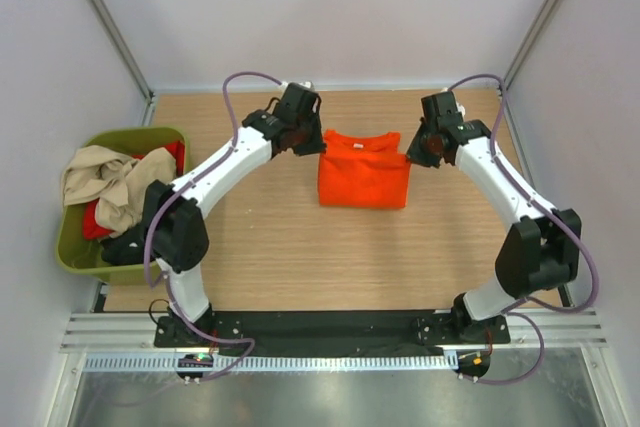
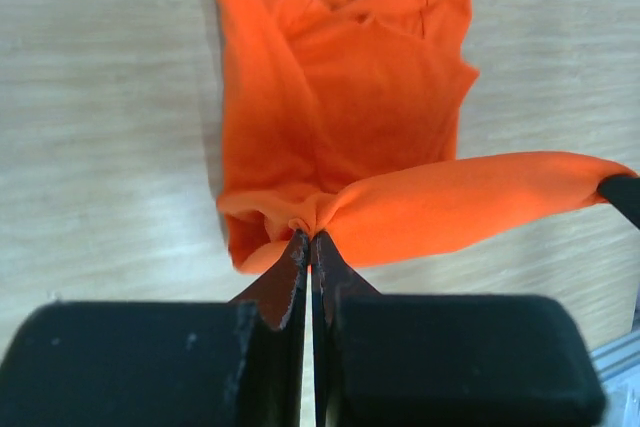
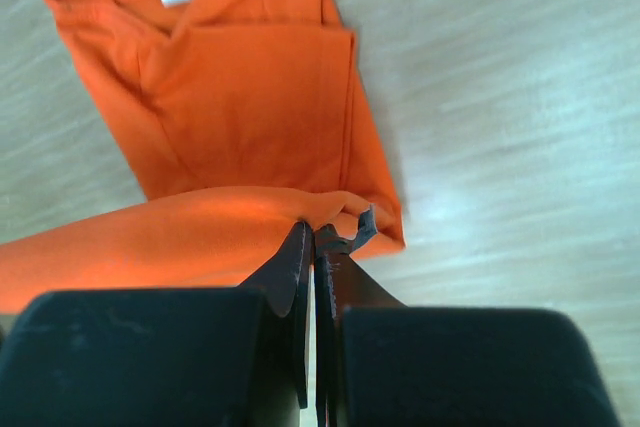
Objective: Fold and stack the t-shirts
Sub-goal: Fold the tshirt
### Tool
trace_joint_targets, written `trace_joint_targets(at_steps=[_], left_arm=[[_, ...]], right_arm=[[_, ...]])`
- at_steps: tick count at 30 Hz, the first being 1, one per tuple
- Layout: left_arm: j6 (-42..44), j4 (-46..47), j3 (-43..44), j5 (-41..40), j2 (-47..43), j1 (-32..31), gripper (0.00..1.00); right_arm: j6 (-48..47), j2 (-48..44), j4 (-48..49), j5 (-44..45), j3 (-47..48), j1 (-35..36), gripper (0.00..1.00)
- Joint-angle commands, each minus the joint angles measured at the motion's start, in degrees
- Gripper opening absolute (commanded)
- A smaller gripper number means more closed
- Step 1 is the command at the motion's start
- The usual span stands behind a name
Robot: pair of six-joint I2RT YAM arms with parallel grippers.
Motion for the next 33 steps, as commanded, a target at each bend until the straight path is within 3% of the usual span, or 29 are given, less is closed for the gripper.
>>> trace_joint_targets(at_steps=[1, 8, 17, 29, 31, 32, 33], left_arm=[[3.05, 2.99, 5.62, 4.15, 3.58, 2.72, 0.0], [2.18, 9.75, 14.14, 11.11, 12.37, 6.59, 0.0], [-0.82, 20.29, 16.79, 16.03, 21.95, 8.96, 0.0], [-6.53, 25.41, 27.33, 19.38, 34.52, 13.97, 0.02], [-7.14, 25.85, 28.39, 19.64, 35.4, 14.68, 0.06], [-7.32, 25.85, 28.57, 19.73, 35.58, 15.03, 0.08], [-7.41, 25.94, 28.57, 19.99, 35.58, 15.9, 0.09]], right_arm=[[-2.58, 3.99, 3.2, -0.48, 6.95, -1.36, 0.01], [-2.41, 12.26, 5.04, -1.63, 13.21, -4.52, 0.01], [-2.67, 21.4, 11.89, -7.78, 17.78, -6.64, 0.02], [1.19, 32.12, 22.61, -14.02, 23.14, -8.39, 0.06], [1.81, 33.18, 24.11, -13.84, 22.97, -8.74, 0.12], [1.64, 33.36, 26.38, -14.28, 22.8, -9.01, 0.26], [0.5, 33.45, 27.44, -14.89, 22.71, -9.01, 0.29]])
